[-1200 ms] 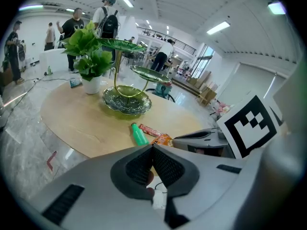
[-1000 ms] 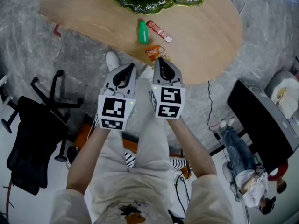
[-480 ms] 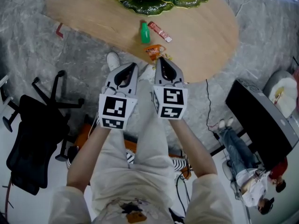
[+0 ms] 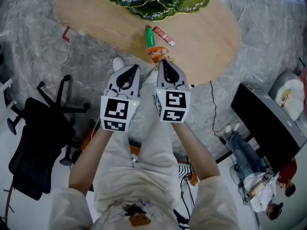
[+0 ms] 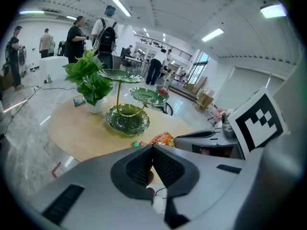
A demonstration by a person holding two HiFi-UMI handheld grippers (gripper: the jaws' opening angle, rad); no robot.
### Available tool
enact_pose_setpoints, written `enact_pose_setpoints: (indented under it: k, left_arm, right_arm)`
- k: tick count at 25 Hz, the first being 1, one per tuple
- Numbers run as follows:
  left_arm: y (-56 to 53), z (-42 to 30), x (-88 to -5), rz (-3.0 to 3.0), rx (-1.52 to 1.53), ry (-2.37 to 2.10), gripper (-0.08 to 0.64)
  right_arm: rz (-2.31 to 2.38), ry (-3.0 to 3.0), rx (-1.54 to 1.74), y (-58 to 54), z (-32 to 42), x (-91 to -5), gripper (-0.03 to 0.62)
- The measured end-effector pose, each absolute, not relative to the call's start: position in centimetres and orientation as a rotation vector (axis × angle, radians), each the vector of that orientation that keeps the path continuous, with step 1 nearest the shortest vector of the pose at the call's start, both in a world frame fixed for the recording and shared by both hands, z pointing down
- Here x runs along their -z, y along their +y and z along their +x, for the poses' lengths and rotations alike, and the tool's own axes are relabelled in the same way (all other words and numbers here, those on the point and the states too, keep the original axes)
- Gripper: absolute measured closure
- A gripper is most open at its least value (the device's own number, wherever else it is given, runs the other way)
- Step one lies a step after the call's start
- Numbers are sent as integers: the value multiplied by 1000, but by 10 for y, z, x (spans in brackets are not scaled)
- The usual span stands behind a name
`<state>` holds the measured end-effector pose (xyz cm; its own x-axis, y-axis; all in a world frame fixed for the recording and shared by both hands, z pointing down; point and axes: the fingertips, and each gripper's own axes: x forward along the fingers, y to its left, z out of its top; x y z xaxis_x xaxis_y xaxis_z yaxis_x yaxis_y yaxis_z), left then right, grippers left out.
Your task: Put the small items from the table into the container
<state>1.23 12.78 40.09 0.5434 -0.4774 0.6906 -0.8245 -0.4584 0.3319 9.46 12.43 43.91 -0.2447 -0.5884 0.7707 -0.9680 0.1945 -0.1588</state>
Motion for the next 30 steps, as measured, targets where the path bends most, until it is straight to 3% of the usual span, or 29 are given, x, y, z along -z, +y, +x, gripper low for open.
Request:
enact_pose_setpoints:
  k: [30]
  left_arm:
    - [111, -6, -309, 2215, -644, -996, 565]
  right_arm:
    - [1531, -2015, -806, 107, 64, -324, 586]
